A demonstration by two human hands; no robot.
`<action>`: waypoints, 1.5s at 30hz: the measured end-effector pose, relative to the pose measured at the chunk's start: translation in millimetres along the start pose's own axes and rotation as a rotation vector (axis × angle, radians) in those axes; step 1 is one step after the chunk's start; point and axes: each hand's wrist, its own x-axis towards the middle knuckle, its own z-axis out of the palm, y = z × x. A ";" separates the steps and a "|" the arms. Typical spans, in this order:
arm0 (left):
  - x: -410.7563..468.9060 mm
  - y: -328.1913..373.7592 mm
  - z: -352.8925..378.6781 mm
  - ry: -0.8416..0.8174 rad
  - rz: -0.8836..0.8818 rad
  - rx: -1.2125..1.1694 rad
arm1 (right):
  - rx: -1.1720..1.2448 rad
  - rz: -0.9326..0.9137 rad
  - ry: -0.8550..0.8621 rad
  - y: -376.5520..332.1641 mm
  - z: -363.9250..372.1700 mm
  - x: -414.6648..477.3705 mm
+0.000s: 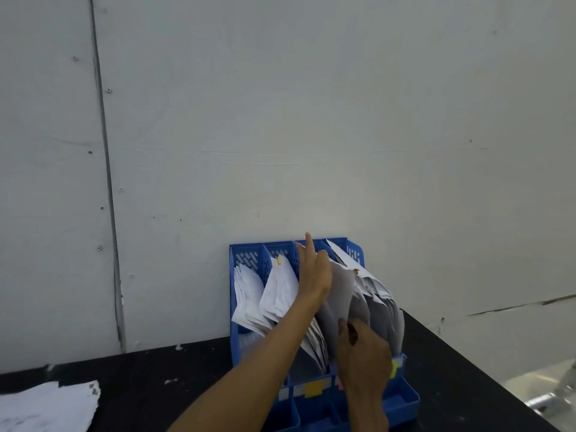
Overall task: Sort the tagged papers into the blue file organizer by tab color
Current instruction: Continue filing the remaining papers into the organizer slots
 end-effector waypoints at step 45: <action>-298.7 -130.3 -449.2 0.648 -0.672 1.187 | -0.044 0.015 -0.735 -216.2 114.8 -331.1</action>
